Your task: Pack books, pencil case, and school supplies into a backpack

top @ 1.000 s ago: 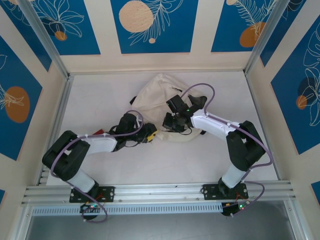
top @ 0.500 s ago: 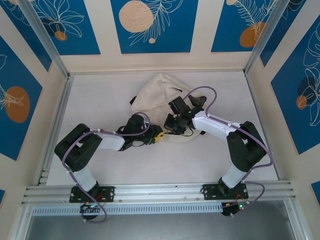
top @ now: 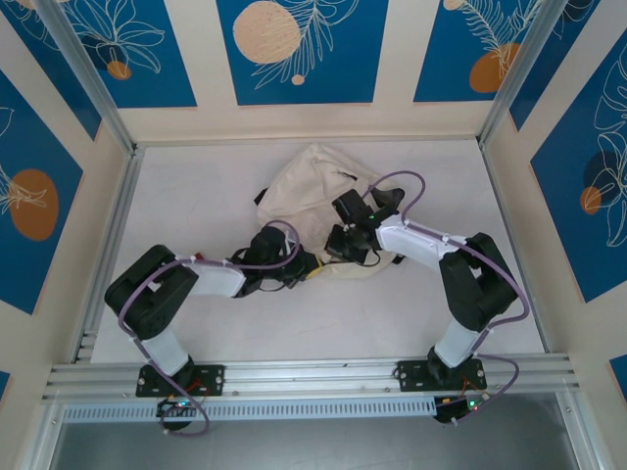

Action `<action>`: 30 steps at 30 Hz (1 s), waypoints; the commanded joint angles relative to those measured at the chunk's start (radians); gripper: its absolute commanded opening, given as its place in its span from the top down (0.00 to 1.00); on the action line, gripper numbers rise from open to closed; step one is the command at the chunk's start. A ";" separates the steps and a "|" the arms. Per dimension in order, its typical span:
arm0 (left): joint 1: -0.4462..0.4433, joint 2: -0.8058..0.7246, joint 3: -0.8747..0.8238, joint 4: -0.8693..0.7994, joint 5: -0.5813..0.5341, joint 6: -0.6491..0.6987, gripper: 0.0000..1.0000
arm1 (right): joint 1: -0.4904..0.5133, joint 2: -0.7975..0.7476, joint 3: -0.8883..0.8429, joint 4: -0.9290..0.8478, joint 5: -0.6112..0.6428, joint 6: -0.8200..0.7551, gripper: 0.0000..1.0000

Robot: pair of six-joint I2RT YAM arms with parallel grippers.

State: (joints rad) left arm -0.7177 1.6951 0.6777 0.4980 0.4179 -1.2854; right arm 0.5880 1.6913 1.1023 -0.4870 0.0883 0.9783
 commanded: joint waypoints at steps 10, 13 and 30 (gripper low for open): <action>-0.020 -0.018 0.014 -0.294 0.089 0.342 1.00 | -0.082 -0.007 0.018 0.117 -0.048 -0.029 1.00; -0.006 -0.026 0.016 -0.264 0.073 0.349 1.00 | -0.073 -0.052 -0.039 0.156 -0.138 -0.055 1.00; 0.070 -0.067 0.045 -0.221 0.016 0.223 0.43 | 0.042 -0.164 -0.147 0.180 -0.088 -0.103 1.00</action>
State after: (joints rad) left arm -0.6563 1.6119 0.6930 0.3119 0.4412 -1.0298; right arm 0.6064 1.5265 0.9340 -0.3267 -0.0242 0.9016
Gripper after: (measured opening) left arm 0.557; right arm 0.058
